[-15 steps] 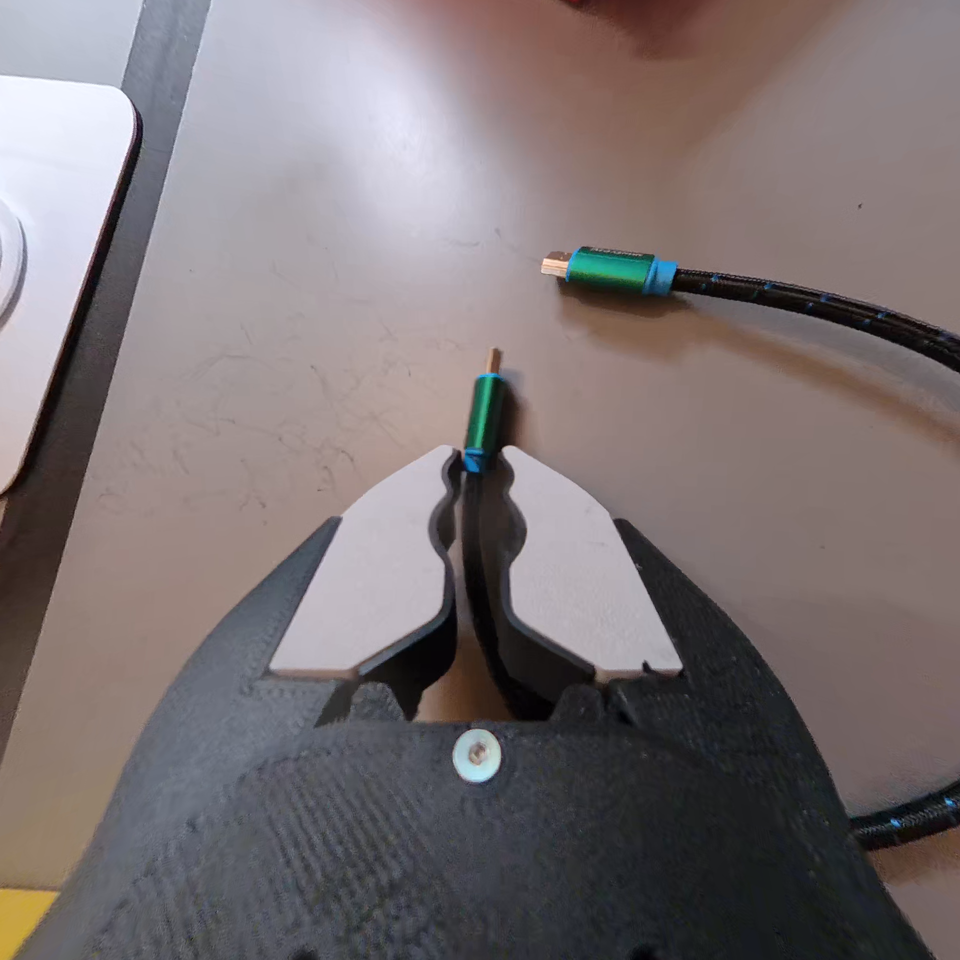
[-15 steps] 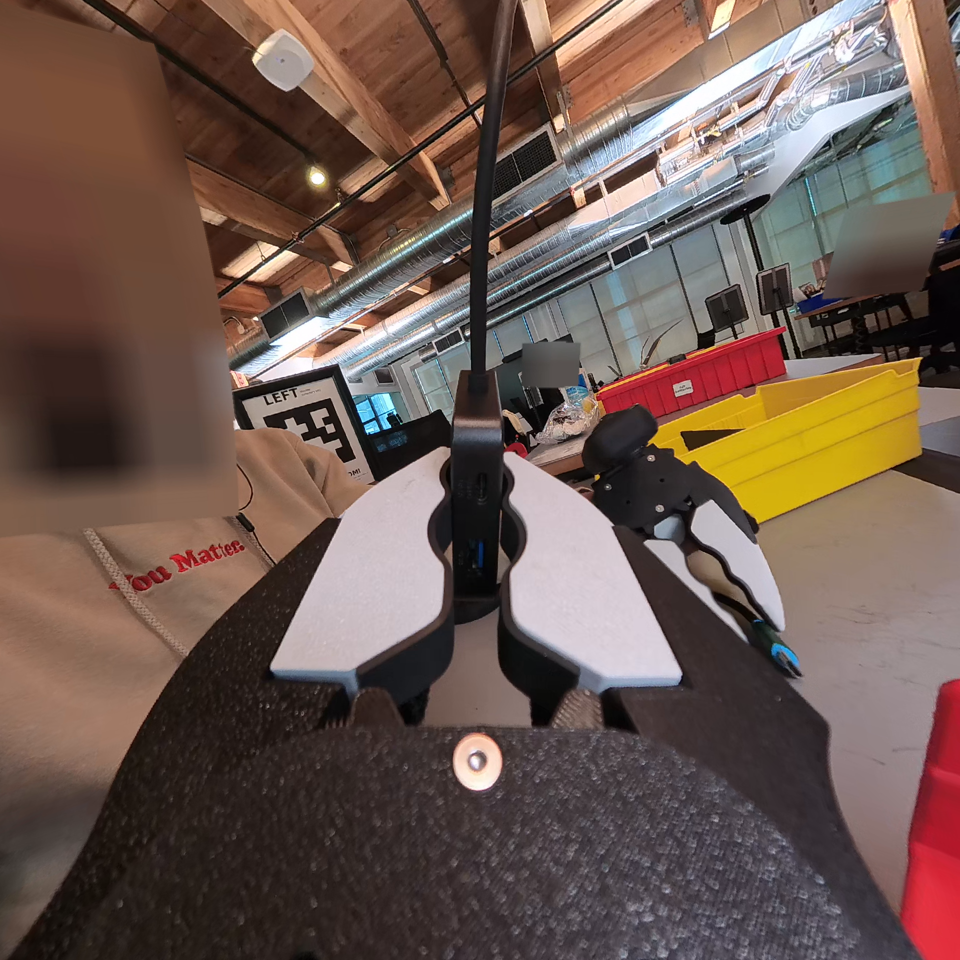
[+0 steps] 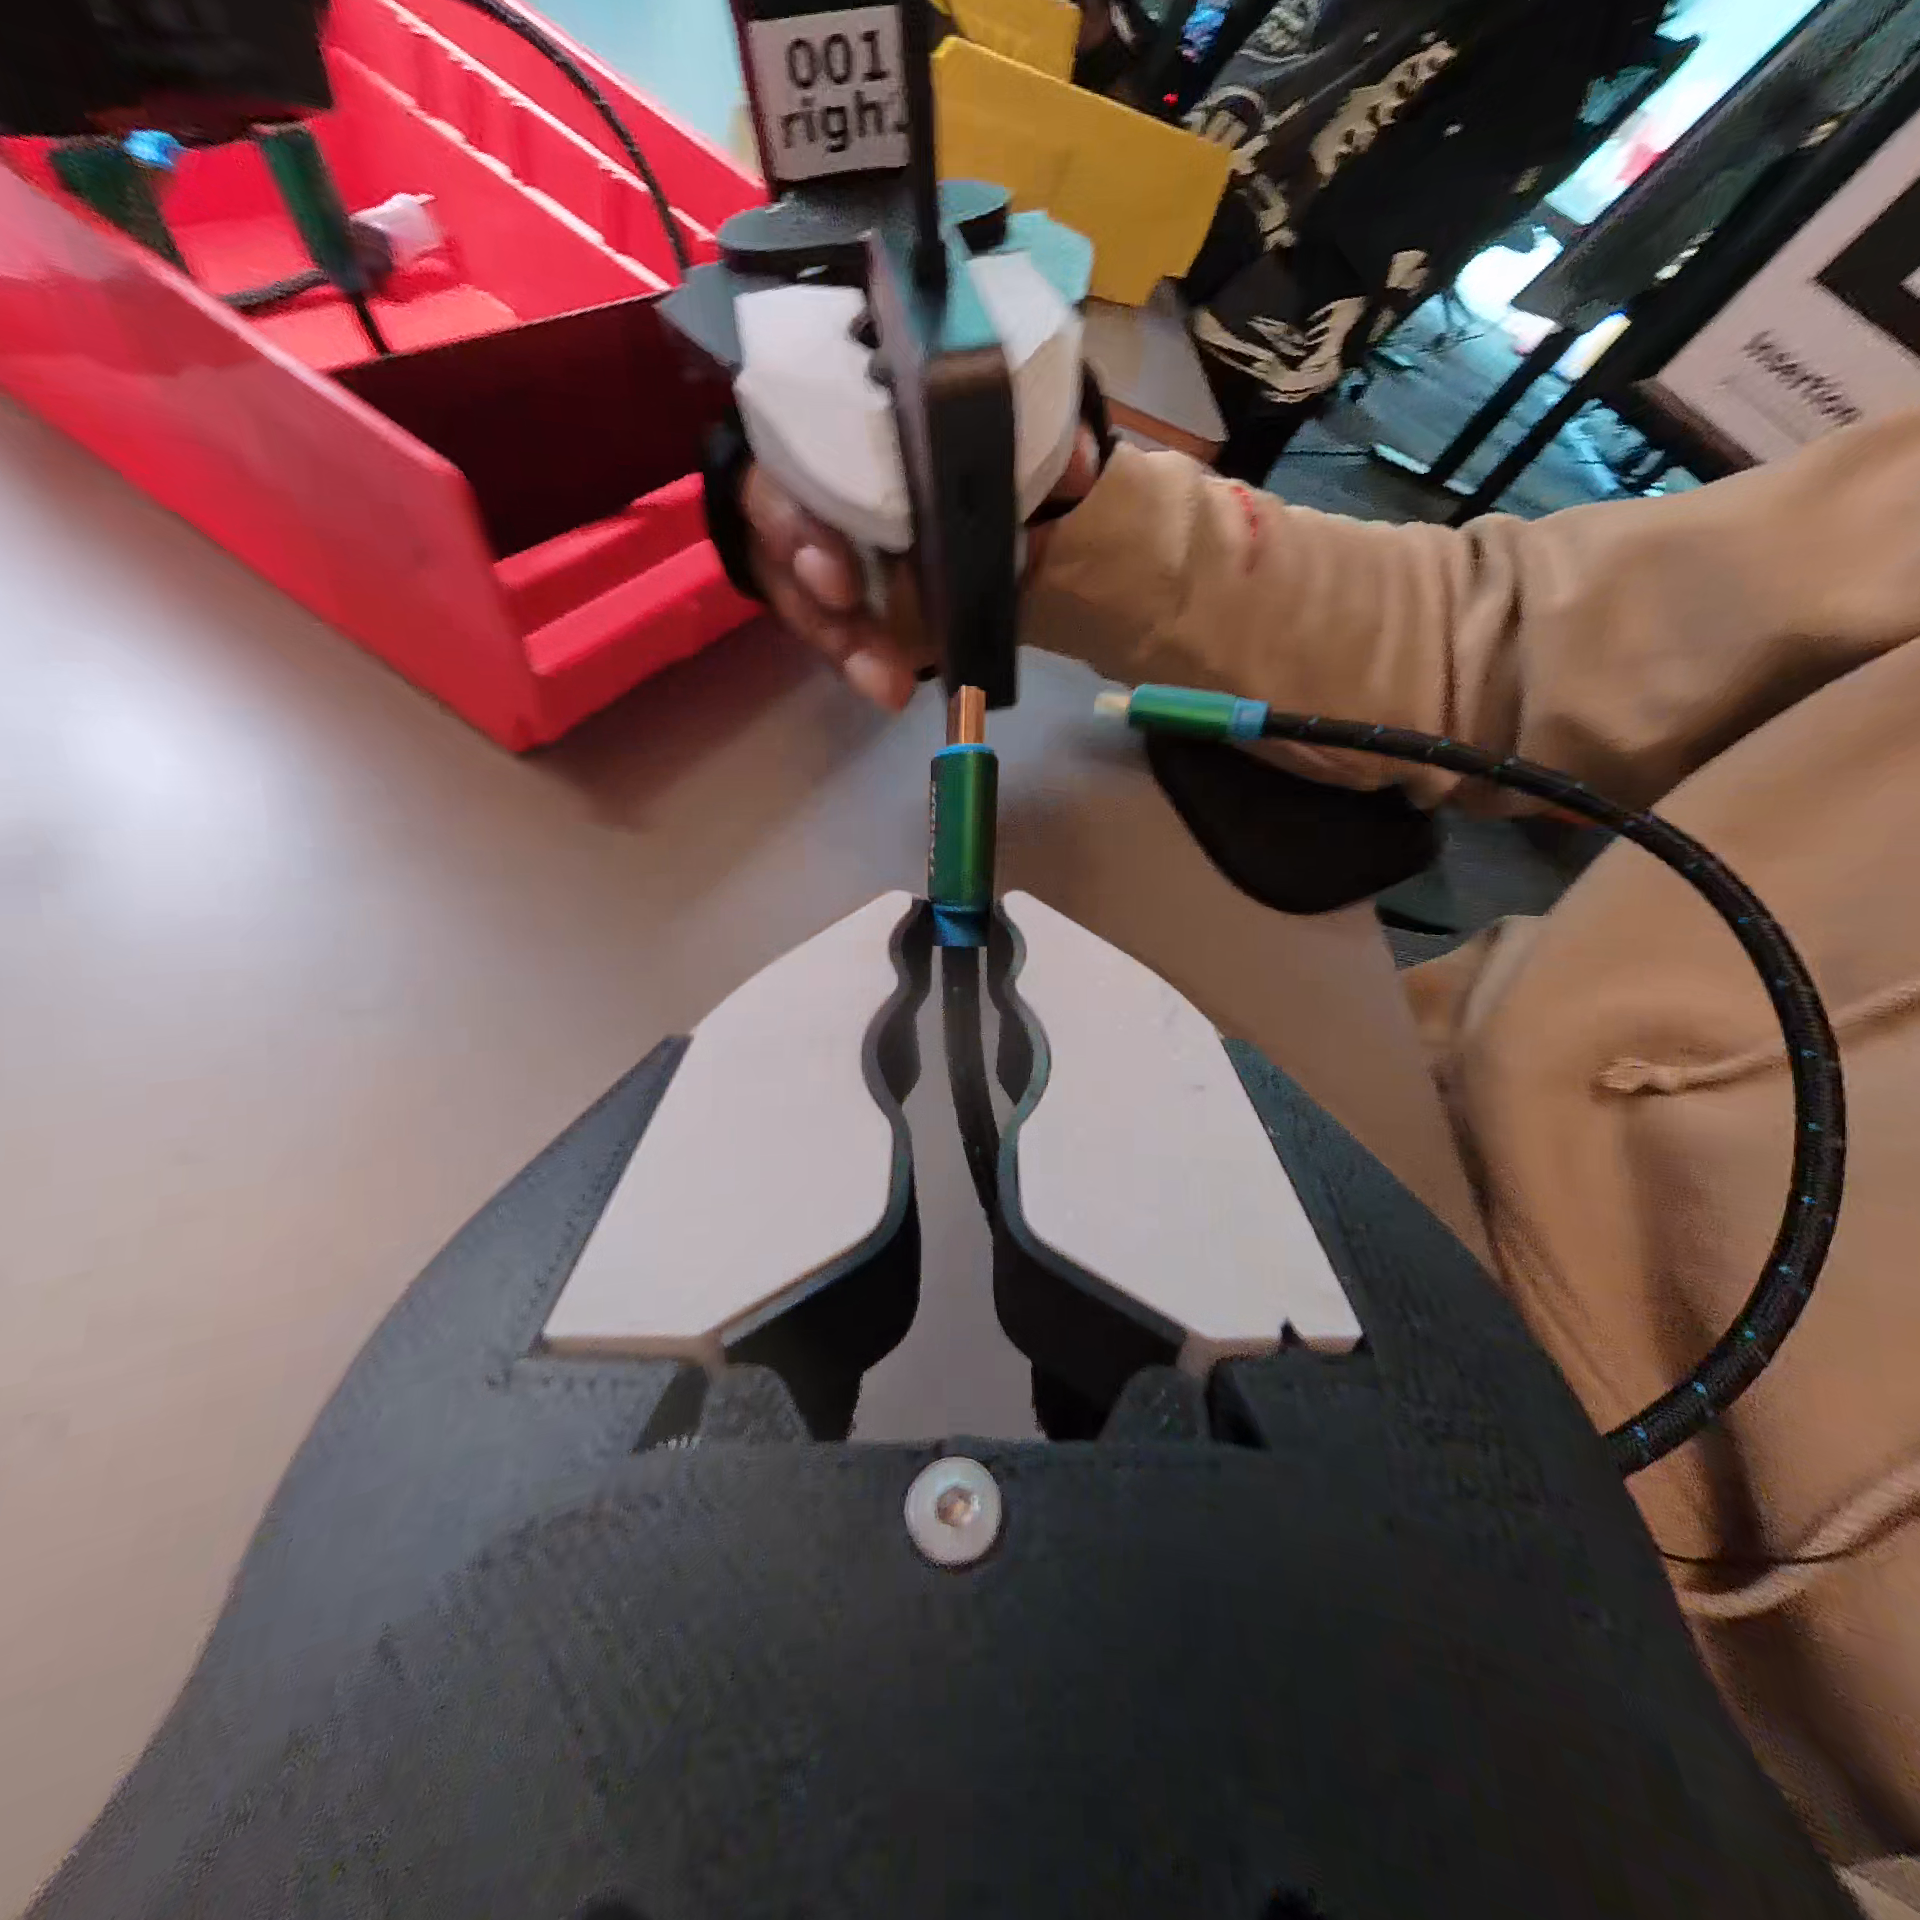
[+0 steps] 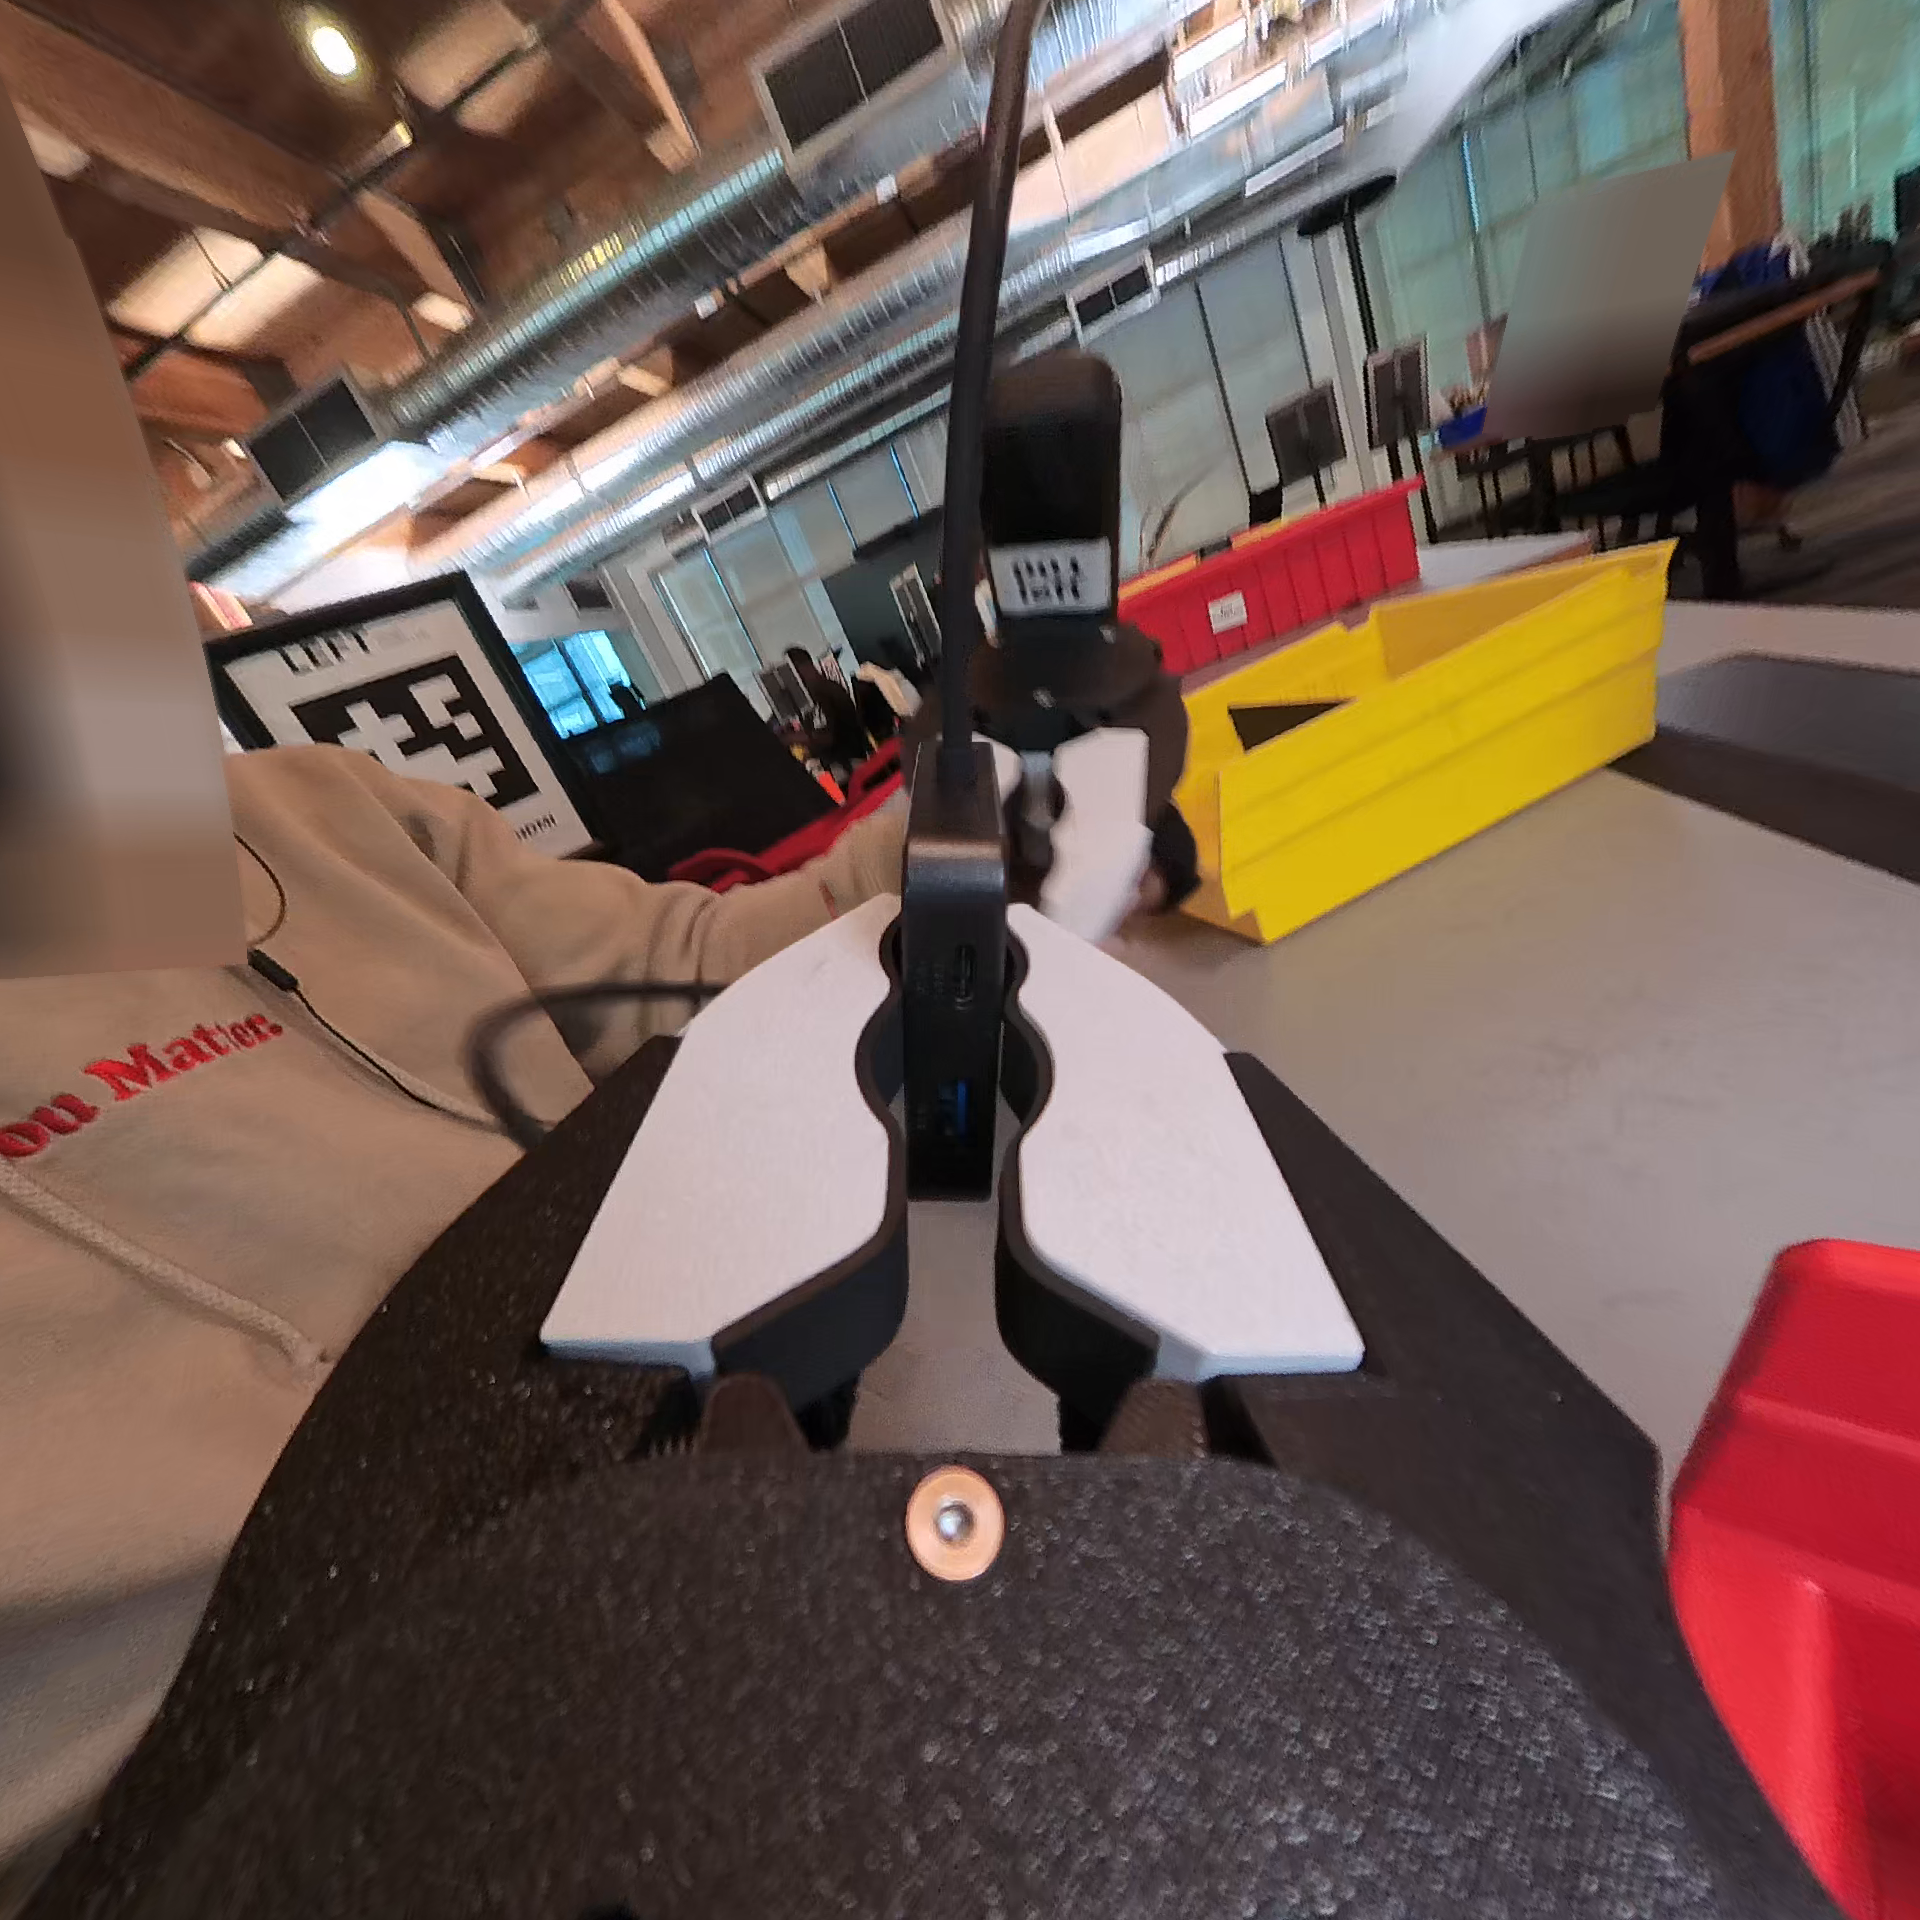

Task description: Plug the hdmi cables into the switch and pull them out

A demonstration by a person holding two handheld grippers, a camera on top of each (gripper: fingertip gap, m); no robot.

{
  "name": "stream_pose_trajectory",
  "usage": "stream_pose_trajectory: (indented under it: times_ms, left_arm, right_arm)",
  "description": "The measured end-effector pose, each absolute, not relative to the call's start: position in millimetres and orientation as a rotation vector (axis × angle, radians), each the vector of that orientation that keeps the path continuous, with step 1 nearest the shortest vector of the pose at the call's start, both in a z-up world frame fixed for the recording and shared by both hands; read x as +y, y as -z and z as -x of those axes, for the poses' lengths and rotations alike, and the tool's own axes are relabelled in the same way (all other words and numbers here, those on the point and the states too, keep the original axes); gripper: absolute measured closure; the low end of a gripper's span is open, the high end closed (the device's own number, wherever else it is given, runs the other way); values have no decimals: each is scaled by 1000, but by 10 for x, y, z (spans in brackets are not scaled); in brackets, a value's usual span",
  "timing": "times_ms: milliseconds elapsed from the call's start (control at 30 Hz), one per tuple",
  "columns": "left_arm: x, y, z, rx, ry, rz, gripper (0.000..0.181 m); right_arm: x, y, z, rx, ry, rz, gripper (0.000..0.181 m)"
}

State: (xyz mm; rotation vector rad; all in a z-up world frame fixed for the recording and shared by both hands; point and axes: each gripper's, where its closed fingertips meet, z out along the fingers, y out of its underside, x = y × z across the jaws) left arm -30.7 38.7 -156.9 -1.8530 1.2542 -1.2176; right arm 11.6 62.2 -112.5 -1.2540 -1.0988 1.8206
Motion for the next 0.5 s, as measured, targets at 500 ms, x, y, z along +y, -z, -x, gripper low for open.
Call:
stream_pose_trajectory:
  times_ms: [500]
  left_arm:
    - [216, 1873, 313, 1313, 1356, 2067, 170]
  right_arm:
    - [446, 1497, 55, -1369, -1598, 1385, 168]
